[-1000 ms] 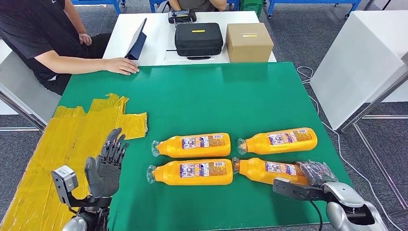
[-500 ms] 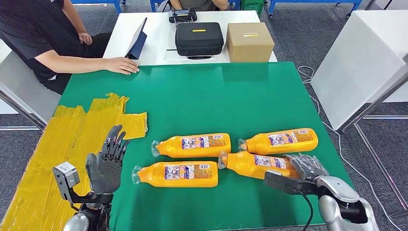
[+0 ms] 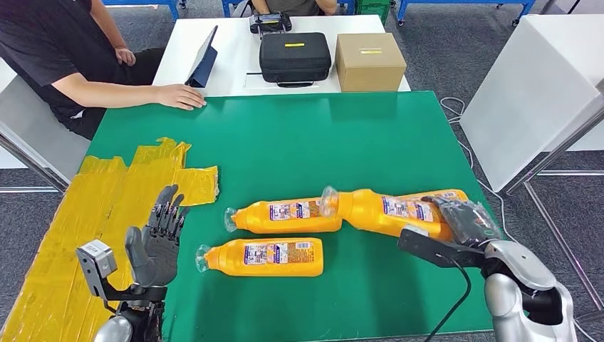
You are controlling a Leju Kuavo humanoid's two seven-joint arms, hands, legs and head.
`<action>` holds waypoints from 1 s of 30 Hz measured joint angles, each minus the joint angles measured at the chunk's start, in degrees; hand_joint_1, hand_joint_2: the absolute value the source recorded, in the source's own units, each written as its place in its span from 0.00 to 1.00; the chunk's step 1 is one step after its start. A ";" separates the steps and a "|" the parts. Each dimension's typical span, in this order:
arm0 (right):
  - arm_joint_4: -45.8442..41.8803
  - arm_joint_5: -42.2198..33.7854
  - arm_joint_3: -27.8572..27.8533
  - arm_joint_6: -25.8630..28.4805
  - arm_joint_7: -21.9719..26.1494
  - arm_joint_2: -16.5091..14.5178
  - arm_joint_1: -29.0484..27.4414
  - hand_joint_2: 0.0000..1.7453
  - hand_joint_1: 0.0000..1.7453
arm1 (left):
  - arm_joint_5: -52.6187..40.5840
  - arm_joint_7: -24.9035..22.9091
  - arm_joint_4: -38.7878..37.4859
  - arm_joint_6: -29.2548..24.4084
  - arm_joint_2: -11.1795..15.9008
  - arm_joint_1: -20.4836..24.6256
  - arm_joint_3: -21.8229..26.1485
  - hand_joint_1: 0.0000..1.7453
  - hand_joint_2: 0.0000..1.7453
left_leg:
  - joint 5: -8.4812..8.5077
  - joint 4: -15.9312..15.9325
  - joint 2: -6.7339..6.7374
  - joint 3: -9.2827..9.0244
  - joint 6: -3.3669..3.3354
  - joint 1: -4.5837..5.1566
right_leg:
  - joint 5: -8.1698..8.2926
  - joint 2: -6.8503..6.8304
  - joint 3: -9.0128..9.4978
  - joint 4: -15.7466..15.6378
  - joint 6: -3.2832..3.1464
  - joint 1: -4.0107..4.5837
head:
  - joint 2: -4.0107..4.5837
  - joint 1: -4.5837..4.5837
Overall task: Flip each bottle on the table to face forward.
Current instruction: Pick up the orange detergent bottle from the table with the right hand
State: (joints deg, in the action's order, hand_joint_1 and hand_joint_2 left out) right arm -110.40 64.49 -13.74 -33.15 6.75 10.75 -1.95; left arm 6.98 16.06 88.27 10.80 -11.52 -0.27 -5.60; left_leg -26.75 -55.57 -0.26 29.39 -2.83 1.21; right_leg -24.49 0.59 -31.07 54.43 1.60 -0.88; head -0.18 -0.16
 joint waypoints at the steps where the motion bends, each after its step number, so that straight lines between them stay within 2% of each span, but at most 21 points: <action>1: -0.53 -0.19 -0.65 -0.10 0.23 -0.05 1.03 1.00 1.00 | 0.01 0.05 0.10 -0.26 -0.03 -0.11 0.01 0.00 0.00 | 0.00 0.00 0.00 -0.01 0.00 0.00 | 0.00 0.00 0.00 0.00 0.00 0.00 | 0.00 -0.01; 6: -1.40 -0.38 -3.02 0.61 1.40 -1.22 6.38 1.00 1.00 | 0.22 0.17 0.33 -1.05 -0.25 -0.10 0.08 0.00 0.00 | 0.01 -0.01 0.00 -0.03 0.00 0.00 | 0.00 0.00 0.00 0.01 0.00 0.01 | 0.00 -0.01; 10: -1.46 -0.15 -2.94 2.81 1.82 -3.71 9.29 1.00 1.00 | 0.21 0.23 0.23 -1.20 -0.55 0.88 0.10 0.00 1.00 | 0.02 -0.01 -0.01 -0.01 0.00 -0.02 | 0.00 0.00 0.00 0.01 0.00 0.02 | 0.00 0.01; 14: -1.46 -1.72 -1.77 4.95 2.00 -6.06 11.08 1.00 1.00 | -0.16 0.23 0.09 -1.26 -0.67 1.83 0.13 0.00 1.00 | 0.02 0.00 0.00 0.03 0.00 -0.03 | 0.00 0.00 -0.02 0.04 0.00 0.02 | 0.01 -0.01; 18: -0.65 -6.27 1.77 8.34 1.87 -8.86 14.15 1.00 1.00 | -0.14 -0.28 -0.28 -0.51 -0.80 4.20 0.15 0.00 1.00 | 0.07 0.00 0.00 0.05 0.04 -0.03 | 0.01 0.01 -0.05 0.05 -0.01 0.02 | 0.00 -0.01; 22: 3.14 -13.16 8.01 16.47 0.10 -10.71 18.41 1.00 1.00 | 0.75 -1.03 -1.38 1.18 -0.98 7.63 -0.08 0.00 1.00 | 0.15 0.00 0.00 0.04 0.06 -0.04 | 0.05 0.00 -0.04 0.07 0.02 0.02 | 0.01 0.00; 27: 8.21 -21.71 19.47 29.20 -3.69 -10.70 21.20 1.00 1.00 | 1.11 -1.84 -2.74 2.27 -1.03 10.44 -1.69 0.00 1.00 | 0.17 -0.01 -0.02 0.04 0.06 -0.04 | 0.06 0.00 -0.05 0.08 0.04 0.02 | 0.00 -0.01; 30: 9.95 -23.48 24.71 32.71 -4.63 -10.22 21.24 1.00 1.00 | 1.21 -2.08 -3.42 2.41 -1.03 11.10 -2.46 0.00 1.00 | 0.16 -0.01 -0.02 0.08 0.06 -0.03 | 0.06 0.00 -0.10 0.09 0.04 0.02 | -0.01 0.00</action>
State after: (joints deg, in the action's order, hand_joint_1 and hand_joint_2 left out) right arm -100.45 41.01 10.97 -0.44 2.12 0.53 19.29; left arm 8.20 13.98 84.84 13.21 -12.55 10.83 -8.06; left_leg -26.58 -55.58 -0.28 29.47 -2.77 1.17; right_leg -24.43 0.58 -31.17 54.52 1.64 -0.86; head -0.19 -0.16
